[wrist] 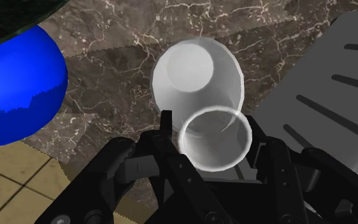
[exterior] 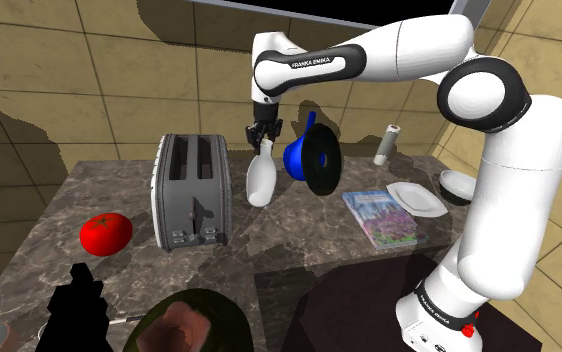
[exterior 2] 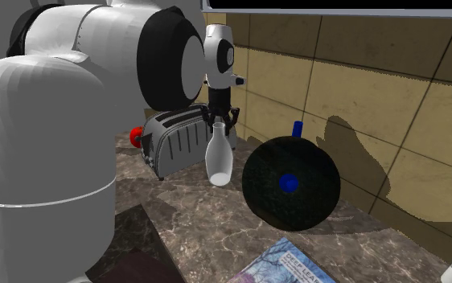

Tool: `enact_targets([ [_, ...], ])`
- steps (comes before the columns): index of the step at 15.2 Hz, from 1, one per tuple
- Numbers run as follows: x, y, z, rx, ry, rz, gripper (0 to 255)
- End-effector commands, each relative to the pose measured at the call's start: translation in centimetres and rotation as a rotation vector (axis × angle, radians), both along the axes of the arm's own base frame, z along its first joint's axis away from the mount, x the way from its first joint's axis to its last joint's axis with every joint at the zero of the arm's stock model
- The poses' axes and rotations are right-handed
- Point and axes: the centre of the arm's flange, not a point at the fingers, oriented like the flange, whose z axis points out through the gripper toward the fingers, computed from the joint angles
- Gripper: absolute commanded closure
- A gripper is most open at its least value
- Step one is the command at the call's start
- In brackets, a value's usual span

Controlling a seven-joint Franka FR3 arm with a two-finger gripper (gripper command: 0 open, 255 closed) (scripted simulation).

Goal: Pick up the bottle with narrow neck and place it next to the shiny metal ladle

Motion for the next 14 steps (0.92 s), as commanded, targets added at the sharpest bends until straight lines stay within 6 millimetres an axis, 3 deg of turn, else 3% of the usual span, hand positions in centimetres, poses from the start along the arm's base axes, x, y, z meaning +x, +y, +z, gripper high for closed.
enact_targets([
  [1, 0.0, 0.0, 0.0, 0.000, 0.001, 0.000, 255],
  [8, 0.0, 0.0, 0.0, 0.000, 0.000, 0.000, 255],
  [14, 0.0, 0.0, 3.1, 0.000, 0.000, 0.000, 255],
])
